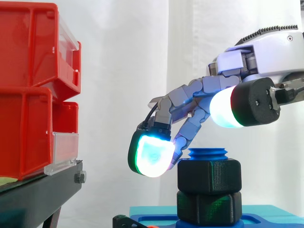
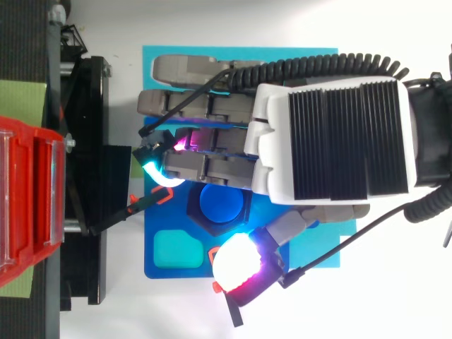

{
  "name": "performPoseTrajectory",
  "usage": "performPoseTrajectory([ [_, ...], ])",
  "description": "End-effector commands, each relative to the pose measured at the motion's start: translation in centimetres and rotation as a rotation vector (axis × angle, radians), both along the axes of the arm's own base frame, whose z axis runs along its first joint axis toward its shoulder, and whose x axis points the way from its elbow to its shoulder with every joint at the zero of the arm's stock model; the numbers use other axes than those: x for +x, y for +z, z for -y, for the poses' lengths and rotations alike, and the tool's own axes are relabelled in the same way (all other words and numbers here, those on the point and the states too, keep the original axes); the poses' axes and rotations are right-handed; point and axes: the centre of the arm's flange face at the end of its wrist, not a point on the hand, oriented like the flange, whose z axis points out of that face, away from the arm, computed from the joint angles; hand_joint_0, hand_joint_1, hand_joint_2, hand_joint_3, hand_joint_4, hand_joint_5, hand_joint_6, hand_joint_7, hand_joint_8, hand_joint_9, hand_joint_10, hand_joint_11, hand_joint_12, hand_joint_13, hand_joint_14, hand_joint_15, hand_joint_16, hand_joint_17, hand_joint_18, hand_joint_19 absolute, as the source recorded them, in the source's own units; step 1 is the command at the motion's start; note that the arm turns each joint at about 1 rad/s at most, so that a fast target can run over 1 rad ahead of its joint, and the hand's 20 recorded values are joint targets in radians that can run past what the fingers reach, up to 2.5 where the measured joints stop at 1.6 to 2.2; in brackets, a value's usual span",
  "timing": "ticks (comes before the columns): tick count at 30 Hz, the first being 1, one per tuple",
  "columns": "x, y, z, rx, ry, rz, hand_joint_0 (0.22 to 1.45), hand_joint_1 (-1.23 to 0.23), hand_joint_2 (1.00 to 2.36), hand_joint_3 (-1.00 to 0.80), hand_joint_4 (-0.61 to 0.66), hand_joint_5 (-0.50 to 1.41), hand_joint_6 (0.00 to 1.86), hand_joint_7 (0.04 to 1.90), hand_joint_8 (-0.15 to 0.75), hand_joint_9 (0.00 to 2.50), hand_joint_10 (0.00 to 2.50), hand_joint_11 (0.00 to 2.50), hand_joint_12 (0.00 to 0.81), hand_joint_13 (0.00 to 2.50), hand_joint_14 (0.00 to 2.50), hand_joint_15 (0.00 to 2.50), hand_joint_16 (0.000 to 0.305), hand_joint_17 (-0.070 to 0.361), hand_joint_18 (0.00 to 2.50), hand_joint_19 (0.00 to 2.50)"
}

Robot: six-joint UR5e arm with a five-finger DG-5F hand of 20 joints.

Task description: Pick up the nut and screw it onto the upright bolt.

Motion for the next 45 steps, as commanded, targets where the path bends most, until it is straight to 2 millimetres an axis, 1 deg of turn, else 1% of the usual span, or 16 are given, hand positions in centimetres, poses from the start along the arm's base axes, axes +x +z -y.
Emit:
performPoseTrajectory([
  [1,0.02,-0.08,0.11,0.000,-0.001,-0.001,0.50,-0.13,1.00,-0.50,0.21,-0.05,0.50,1.11,0.238,0.53,0.00,0.00,0.284,0.12,0.00,0.00,0.033,0.074,0.00,0.00],
  [9,0.03,0.06,0.25,0.000,-0.005,0.003,0.51,-0.14,1.00,-0.50,0.21,-0.06,0.50,1.09,0.241,0.56,0.00,0.00,0.281,0.14,0.00,0.00,0.032,0.073,0.00,0.00],
  [13,0.02,0.03,-0.21,0.010,0.001,-0.002,0.51,-0.15,1.00,-0.50,0.23,-0.06,0.50,1.06,0.242,0.56,0.00,0.00,0.280,0.14,0.00,0.00,0.032,0.072,0.00,0.00],
  [21,-0.09,-0.06,-0.27,0.029,-0.005,-0.016,0.51,-0.15,1.00,-0.50,0.23,-0.06,0.50,1.06,0.244,0.57,0.00,0.00,0.282,0.16,0.00,0.00,0.032,0.072,0.00,0.00],
  [45,-0.38,-0.45,-0.28,0.028,-0.001,-0.044,0.51,-0.19,1.00,-0.50,0.21,-0.05,0.50,1.18,0.253,0.61,0.00,0.00,0.270,0.26,0.00,0.00,0.029,0.065,0.00,0.00],
])
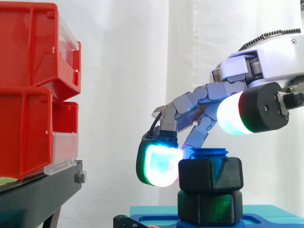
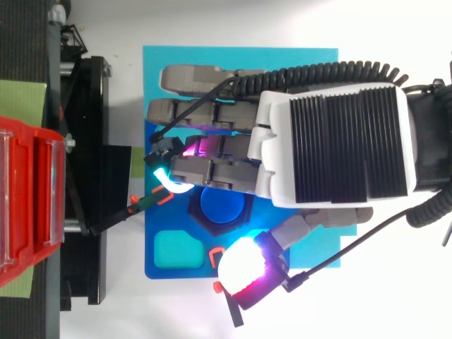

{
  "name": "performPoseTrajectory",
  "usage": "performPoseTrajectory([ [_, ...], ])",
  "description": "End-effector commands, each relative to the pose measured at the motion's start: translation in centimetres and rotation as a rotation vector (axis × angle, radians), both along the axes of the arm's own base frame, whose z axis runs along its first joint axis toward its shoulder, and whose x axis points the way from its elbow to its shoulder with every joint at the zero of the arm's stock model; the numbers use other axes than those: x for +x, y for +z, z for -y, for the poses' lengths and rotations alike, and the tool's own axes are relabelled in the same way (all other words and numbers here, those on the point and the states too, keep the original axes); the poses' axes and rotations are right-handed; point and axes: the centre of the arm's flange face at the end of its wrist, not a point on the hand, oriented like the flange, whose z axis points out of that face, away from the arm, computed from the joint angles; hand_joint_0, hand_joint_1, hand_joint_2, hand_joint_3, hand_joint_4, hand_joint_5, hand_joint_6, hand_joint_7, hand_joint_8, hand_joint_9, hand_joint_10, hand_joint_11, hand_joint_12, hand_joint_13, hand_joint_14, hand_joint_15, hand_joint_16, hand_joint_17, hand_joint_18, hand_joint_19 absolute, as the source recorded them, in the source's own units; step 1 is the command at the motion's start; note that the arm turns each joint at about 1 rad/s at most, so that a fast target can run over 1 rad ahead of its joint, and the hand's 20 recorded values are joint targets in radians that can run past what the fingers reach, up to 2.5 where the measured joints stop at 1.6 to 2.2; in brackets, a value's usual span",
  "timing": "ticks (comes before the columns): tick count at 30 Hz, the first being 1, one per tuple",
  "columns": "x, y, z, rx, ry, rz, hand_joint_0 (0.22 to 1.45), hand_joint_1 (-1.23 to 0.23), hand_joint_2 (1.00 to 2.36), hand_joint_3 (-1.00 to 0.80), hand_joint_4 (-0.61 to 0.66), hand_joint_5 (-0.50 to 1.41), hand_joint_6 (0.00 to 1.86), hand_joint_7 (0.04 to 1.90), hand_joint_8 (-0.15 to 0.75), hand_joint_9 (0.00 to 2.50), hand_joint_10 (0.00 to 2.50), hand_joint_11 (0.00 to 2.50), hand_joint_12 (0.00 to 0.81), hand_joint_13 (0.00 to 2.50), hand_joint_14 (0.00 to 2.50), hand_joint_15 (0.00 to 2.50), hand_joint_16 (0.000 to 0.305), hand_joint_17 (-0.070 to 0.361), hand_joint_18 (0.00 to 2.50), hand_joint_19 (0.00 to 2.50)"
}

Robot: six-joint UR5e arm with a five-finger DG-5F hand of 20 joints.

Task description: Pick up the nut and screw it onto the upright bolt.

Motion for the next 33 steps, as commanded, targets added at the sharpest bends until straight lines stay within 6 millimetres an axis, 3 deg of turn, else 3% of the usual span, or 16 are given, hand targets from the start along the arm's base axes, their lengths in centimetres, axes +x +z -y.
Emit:
performPoseTrajectory([
  [1,0.0,0.0,0.1,0.000,-0.002,0.000,0.51,-0.19,1.00,-0.50,0.21,-0.05,0.50,1.18,0.253,0.61,0.00,0.00,0.270,0.27,0.00,0.00,0.028,0.064,0.00,0.00],
  [17,-0.2,0.0,0.9,-0.001,-0.010,-0.010,0.53,-0.23,1.00,-0.50,0.19,-0.02,0.50,1.37,0.265,0.71,0.00,0.00,0.253,0.39,0.00,0.00,0.024,0.053,0.00,0.00],
  [25,-0.2,0.0,1.7,-0.002,-0.020,-0.009,0.55,-0.29,1.00,-0.50,0.12,0.04,0.51,1.49,0.271,1.18,0.00,0.00,0.191,0.72,0.00,0.00,0.014,0.031,0.33,0.00],
  [33,-0.3,0.0,2.3,-0.002,-0.026,-0.009,0.56,-0.33,1.00,-0.50,0.06,0.05,0.57,1.35,0.273,1.39,0.00,0.00,0.165,0.89,0.00,0.00,0.010,0.023,0.52,0.00],
])
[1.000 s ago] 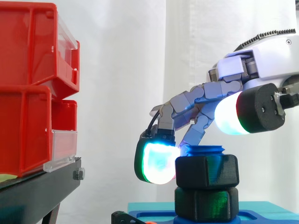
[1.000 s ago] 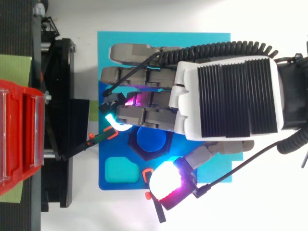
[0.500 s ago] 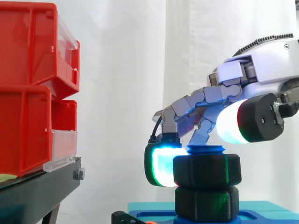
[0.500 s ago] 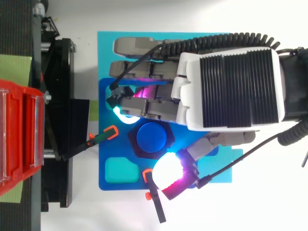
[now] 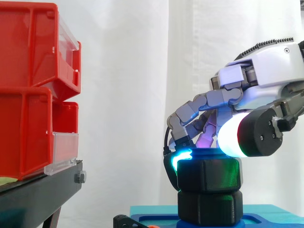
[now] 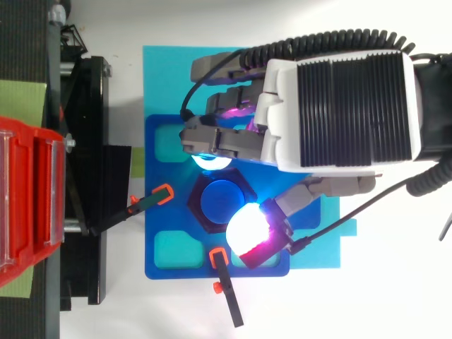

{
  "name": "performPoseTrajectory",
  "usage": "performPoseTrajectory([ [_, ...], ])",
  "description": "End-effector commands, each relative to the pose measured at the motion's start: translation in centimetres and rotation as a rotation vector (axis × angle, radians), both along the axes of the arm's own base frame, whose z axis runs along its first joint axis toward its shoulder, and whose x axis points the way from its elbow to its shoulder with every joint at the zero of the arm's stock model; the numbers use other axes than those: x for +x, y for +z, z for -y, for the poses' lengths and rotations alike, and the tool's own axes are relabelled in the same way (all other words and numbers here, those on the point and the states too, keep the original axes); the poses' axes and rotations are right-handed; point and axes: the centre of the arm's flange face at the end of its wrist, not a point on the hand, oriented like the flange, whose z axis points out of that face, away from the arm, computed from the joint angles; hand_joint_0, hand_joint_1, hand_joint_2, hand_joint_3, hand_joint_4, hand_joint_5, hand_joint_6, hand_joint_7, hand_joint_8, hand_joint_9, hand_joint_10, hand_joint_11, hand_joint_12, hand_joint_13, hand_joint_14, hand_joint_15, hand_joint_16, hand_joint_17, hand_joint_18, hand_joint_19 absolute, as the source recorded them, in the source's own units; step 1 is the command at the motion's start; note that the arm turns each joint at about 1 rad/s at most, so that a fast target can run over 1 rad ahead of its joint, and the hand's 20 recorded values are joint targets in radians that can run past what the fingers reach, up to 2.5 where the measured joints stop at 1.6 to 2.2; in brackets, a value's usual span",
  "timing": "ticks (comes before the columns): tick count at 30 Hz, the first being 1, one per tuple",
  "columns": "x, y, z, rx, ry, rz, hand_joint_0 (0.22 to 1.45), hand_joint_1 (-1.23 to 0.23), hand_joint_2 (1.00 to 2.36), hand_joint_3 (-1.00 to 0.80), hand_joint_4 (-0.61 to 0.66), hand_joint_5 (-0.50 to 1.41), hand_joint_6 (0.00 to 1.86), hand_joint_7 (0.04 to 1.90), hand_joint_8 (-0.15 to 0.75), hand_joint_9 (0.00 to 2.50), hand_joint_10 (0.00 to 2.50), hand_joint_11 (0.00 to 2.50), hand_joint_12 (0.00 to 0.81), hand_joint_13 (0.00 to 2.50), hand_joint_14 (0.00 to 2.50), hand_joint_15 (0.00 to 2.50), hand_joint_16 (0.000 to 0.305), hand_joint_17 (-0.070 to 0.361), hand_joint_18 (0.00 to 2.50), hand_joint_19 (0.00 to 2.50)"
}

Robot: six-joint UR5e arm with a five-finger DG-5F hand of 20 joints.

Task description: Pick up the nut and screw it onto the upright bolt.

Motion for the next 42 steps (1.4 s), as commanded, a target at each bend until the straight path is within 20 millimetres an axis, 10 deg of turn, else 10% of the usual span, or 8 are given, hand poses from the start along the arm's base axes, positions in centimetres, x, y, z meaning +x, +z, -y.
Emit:
performPoseTrajectory([
  [1,0.0,0.0,0.3,0.000,-0.003,0.000,0.56,-0.33,1.00,-0.50,0.04,0.06,0.58,1.32,0.267,1.41,0.00,0.00,0.160,0.91,0.00,0.00,0.010,0.022,0.54,0.00],
  [18,0.1,2.8,1.5,-0.024,0.006,0.000,0.50,-0.24,1.00,-0.50,0.06,0.08,0.53,1.37,0.227,1.56,0.00,0.00,0.163,1.00,0.00,0.00,0.014,0.030,0.62,0.00],
  [25,0.3,3.3,1.5,-0.033,0.008,0.012,0.48,-0.20,1.00,-0.50,0.27,-0.02,0.50,0.98,0.250,1.26,0.00,0.00,0.214,0.75,0.00,0.00,0.022,0.049,0.40,0.00],
  [42,0.2,1.9,-0.2,-0.028,0.024,0.006,0.46,-0.15,1.00,-0.50,0.22,-0.13,0.50,0.67,0.224,0.67,0.00,0.00,0.295,0.27,0.00,0.00,0.034,0.076,0.00,0.00],
])
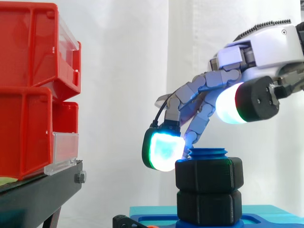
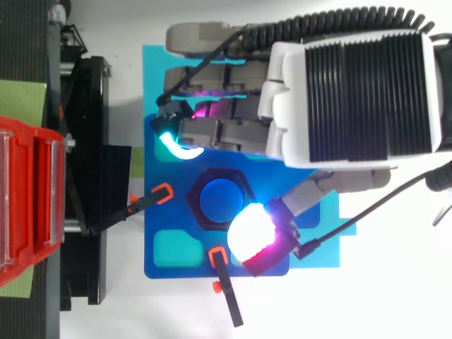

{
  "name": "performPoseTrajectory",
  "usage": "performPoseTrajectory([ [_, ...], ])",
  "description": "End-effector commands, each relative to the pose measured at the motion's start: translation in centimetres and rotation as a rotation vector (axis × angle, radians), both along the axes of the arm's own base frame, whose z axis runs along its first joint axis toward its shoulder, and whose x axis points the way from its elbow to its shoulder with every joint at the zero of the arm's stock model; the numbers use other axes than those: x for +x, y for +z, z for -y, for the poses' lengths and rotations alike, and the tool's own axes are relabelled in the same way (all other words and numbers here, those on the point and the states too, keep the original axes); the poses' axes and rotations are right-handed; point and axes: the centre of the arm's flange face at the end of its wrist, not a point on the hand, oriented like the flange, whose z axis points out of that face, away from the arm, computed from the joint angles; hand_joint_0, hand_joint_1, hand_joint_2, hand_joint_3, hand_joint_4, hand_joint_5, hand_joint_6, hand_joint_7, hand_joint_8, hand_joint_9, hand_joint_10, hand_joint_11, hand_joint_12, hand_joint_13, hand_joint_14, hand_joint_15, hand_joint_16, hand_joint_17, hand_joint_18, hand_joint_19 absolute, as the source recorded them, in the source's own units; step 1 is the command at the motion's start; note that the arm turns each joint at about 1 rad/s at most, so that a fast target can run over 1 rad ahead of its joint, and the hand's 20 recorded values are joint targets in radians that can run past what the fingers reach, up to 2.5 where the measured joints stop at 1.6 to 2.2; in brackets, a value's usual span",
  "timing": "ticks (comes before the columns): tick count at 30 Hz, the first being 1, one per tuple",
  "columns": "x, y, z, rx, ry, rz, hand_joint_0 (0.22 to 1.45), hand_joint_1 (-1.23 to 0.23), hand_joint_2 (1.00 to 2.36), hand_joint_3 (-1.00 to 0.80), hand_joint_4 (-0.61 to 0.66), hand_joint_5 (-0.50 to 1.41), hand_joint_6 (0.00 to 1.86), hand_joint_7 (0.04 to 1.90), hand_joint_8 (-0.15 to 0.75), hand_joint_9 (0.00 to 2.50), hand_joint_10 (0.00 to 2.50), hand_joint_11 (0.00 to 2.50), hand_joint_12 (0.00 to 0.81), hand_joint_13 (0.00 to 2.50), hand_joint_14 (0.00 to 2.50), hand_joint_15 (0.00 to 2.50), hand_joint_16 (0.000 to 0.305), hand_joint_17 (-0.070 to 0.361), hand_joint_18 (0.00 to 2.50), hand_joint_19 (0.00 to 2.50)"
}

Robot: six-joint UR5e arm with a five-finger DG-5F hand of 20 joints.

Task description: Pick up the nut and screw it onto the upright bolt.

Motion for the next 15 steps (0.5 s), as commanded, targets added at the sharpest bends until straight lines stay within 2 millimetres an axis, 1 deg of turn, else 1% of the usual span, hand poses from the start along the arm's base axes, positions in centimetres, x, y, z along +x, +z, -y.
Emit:
performPoseTrajectory([
  [1,0.1,-0.5,-0.7,0.009,0.004,0.010,0.46,-0.14,1.00,-0.50,0.22,-0.13,0.50,0.68,0.223,0.66,0.00,0.00,0.295,0.26,0.00,0.00,0.034,0.076,0.00,0.00],
  [4,0.2,-0.4,-1.1,0.013,0.008,0.013,0.46,-0.14,1.00,-0.50,0.21,-0.13,0.50,0.67,0.221,0.63,0.00,0.00,0.299,0.22,0.00,0.00,0.035,0.078,0.00,0.00],
  [5,0.2,-0.4,-1.3,0.016,0.010,0.012,0.46,-0.14,1.00,-0.50,0.21,-0.13,0.50,0.66,0.209,0.56,0.00,0.00,0.294,0.17,0.00,0.00,0.034,0.078,0.00,0.00],
  [6,0.2,-0.4,-1.4,0.017,0.012,0.013,0.46,-0.14,1.00,-0.50,0.20,-0.14,0.50,0.63,0.175,0.41,0.00,0.00,0.281,0.07,0.00,0.00,0.034,0.076,0.00,0.00],
  [7,0.2,-0.4,-1.6,0.020,0.014,0.011,0.46,-0.13,1.00,-0.50,0.19,-0.15,0.50,0.61,0.164,0.33,0.00,0.00,0.277,0.02,0.00,0.00,0.034,0.075,0.00,0.00],
  [10,0.2,-0.4,-1.7,0.020,0.016,0.011,0.46,-0.10,1.00,-0.50,0.16,-0.17,0.50,0.58,0.131,0.08,0.00,0.00,0.272,0.00,0.00,0.00,0.035,0.079,0.00,0.00],
  [12,0.2,-0.4,-1.9,0.020,0.017,0.011,0.46,-0.07,1.00,-0.50,0.15,-0.18,0.50,0.59,0.119,0.00,0.00,0.00,0.280,0.00,0.00,0.00,0.037,0.083,0.00,0.00],
  [15,0.3,-0.4,-2.0,0.020,0.019,0.013,0.46,-0.06,1.00,-0.50,0.14,-0.19,0.50,0.59,0.118,0.00,0.00,0.00,0.283,0.00,0.00,0.00,0.036,0.082,0.00,0.00],
])
